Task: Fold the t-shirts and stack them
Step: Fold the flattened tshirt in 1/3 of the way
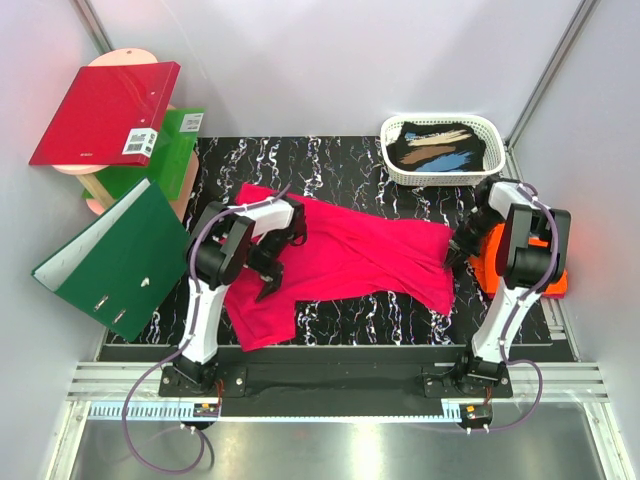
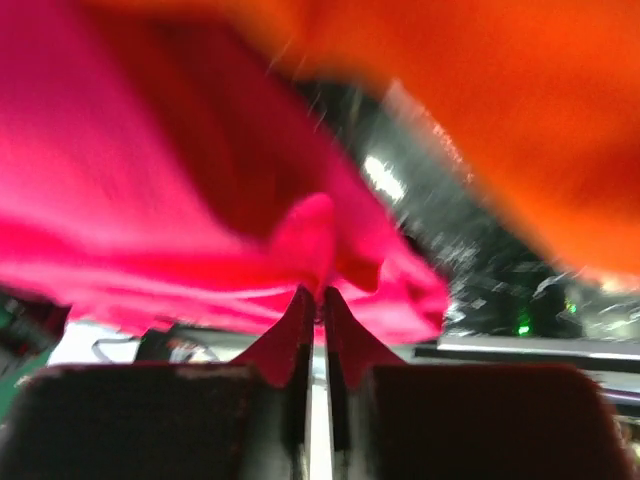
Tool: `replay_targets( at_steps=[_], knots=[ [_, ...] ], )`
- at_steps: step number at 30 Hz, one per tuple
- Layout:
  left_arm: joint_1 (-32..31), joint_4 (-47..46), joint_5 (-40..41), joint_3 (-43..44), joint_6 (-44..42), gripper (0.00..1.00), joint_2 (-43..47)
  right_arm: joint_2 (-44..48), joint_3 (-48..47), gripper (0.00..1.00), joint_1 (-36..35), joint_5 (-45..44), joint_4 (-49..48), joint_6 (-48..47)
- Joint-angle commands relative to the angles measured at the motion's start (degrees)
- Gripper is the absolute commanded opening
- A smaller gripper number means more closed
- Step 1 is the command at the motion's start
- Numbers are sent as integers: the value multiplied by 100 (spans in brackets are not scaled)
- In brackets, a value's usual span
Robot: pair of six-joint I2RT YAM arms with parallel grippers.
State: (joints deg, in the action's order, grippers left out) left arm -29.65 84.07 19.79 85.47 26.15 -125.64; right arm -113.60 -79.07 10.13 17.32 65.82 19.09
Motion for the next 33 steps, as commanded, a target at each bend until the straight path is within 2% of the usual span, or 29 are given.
replay_targets(
  at_steps=[1, 2, 3, 4, 5, 6, 7, 8, 11, 13, 17, 18, 19, 20, 21, 22, 24, 29, 33],
  knots=[
    [65, 13, 60, -241, 180, 99, 260, -294, -538, 29, -29, -853, -139, -90],
    [65, 30, 51, -241, 171, 99, 303, -285, -627, 36, -37, -845, -166, -125],
    [65, 48, 51, -233, 171, 99, 330, -198, -706, 48, -37, -827, -184, -177],
    [65, 65, 25, -198, 171, 99, 382, -110, -837, 68, -37, -749, -175, -221],
    [65, 91, 7, -111, 171, 99, 479, -14, -882, 77, -37, -678, -201, -274],
    [65, 153, -36, -57, 162, 99, 532, 205, -935, 80, -37, -608, -210, -353],
    [65, 197, -89, 13, 153, 99, 593, 311, -979, 87, -37, -477, -228, -354],
    [65, 249, -81, 170, 153, 99, 698, 425, -996, 91, -37, -345, -254, -371],
    [56, 443, -37, 513, 144, 99, 918, 812, -1058, 91, -46, 78, -289, -380],
    [65, 452, -115, 680, 74, 99, 1050, 1067, -1110, 98, -37, 270, -272, -292],
    [47, 461, -247, 743, 127, 99, 1410, 1253, -1199, 98, -37, 500, -272, -292],
    [47, 435, -291, 769, 171, 99, 1455, 1218, -1199, 93, -37, 552, -341, -275],
    [47, 400, -361, 856, 197, 90, 1516, 1183, -1129, 88, -37, 797, -412, -266],
    [47, 286, -405, 935, 206, 68, 1534, 1061, -1102, 82, -46, 947, -482, -257],
    [47, 207, -476, 1023, 206, 21, 1534, 998, -998, 17, -55, 1270, -665, -231],
    [47, 163, -494, 1224, 232, 0, 1482, 946, -962, 0, -116, 1413, -728, -204],
    [56, -22, -520, 1558, 180, 0, 1350, 761, -987, 0, -265, 1493, -808, -204],
    [64, -31, -511, 2482, 110, 0, 331, 129, -1278, 0, -923, 1257, -579, -345],
    [143, -137, -625, 3036, 83, 0, -144, -311, -1348, 0, -1311, 652, -597, -345]
  ],
)
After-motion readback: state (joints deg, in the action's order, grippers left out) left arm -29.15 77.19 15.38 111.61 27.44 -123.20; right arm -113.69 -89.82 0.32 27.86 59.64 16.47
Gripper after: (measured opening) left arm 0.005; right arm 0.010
